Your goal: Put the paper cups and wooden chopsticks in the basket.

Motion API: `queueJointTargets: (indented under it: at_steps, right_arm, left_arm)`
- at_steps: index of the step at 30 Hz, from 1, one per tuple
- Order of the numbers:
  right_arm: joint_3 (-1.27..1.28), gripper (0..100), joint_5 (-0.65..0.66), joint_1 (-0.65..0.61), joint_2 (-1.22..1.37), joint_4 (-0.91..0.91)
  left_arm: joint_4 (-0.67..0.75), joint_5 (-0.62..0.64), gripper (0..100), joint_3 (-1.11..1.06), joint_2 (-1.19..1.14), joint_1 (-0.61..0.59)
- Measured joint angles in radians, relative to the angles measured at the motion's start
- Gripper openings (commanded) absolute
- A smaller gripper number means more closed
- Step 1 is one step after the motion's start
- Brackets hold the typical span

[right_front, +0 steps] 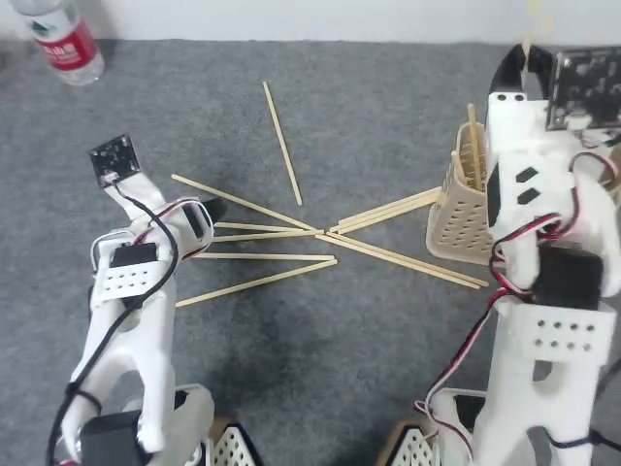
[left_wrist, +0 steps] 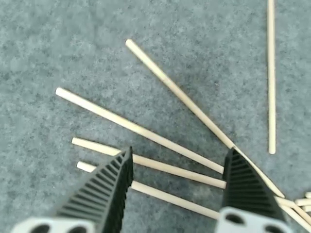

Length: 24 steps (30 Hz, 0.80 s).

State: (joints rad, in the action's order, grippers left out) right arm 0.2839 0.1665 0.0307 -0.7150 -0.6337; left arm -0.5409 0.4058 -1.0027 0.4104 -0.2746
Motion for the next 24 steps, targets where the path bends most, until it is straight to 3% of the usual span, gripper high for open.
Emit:
queueJointTargets:
  at_steps: [11, 17, 24]
  right_arm:
    - [0.525, 2.4, 0.000, -0.008, -0.109, 0.371]
    - [0.577, 30.1, 0.000, -0.012, -0.209, 0.345]
    - [0.483, 20.9, 0.000, -0.044, -0.282, 0.149]
  left_arm:
    - [0.000, 0.000, 28, 0.000, 0.000, 0.000]
    - [0.000, 0.000, 28, 0.000, 0.000, 0.026]
    - [0.000, 0.000, 28, 0.000, 0.000, 0.026]
